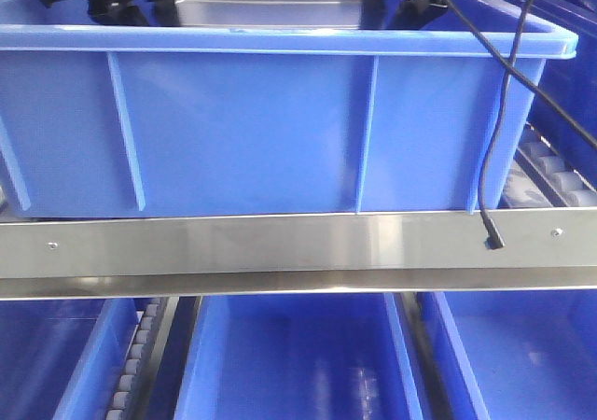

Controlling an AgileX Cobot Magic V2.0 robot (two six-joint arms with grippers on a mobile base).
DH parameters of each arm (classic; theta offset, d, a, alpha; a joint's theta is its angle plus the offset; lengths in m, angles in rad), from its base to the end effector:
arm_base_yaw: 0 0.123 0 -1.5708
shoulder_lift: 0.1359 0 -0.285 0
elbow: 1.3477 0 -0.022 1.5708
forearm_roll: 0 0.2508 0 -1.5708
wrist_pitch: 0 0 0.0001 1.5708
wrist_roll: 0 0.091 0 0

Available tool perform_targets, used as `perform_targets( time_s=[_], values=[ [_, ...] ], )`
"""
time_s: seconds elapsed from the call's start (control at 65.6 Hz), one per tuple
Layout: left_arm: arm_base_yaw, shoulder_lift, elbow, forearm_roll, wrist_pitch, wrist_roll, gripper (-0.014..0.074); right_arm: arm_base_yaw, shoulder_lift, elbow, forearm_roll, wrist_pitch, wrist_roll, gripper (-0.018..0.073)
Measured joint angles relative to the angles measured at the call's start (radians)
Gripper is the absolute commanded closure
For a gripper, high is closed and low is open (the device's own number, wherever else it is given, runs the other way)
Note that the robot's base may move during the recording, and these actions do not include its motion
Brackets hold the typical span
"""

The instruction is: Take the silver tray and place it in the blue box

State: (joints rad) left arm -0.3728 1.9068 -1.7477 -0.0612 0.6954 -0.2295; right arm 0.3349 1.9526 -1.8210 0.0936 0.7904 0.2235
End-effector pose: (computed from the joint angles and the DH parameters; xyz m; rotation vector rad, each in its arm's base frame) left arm 0.4147 -0.1660 0.3176 0.1336 2.3622 -0.3650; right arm 0.4264 0.1548 0.3143 -0.0866 2.4324 0.3661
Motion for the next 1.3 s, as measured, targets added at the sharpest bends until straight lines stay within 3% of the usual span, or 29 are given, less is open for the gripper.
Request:
perform_targets(
  time_s=[0.107,0.32,0.412,0.503,0.534,0.854,1.022,1.159,1.296],
  values=[
    [0.029,0.0,-0.004,-0.033,-0.005,-0.001,0.02,-0.016,0.0,-0.003,0.004,-0.006,-0.002,0.0181],
    [0.069,0.0,-0.004,-0.038,0.006,-0.002,0.0268,-0.074,0.0,-0.003,-0.018,-0.008,-0.002,0.0184],
    [0.069,0.0,-0.004,-0.038,0.006,-0.002,0.0407,-0.074,0.0,-0.003,-0.018,-0.01,-0.002,0.0272],
    [0.069,0.0,-0.004,-0.045,0.008,-0.002,0.0617,-0.067,0.0,-0.003,-0.018,-0.012,-0.002,0.0482],
    [0.069,0.0,-0.004,-0.047,0.008,-0.002,0.0605,-0.065,0.0,-0.003,-0.018,-0.016,-0.002,0.0517],
    [0.069,-0.013,-0.012,-0.061,-0.004,-0.002,0.0605,-0.065,-0.024,-0.003,-0.018,-0.053,-0.004,0.0505],
    [0.069,-0.096,-0.001,-0.032,-0.021,0.018,0.0602,-0.059,-0.122,0.023,-0.018,-0.086,-0.01,0.0505],
    [0.058,-0.217,0.121,-0.026,-0.122,0.046,0.0602,-0.033,-0.242,0.17,-0.019,-0.225,-0.034,0.0505],
    [0.043,-0.362,0.349,-0.026,-0.312,0.051,0.0602,0.0,-0.397,0.421,-0.029,-0.425,-0.05,0.0505]
  ],
)
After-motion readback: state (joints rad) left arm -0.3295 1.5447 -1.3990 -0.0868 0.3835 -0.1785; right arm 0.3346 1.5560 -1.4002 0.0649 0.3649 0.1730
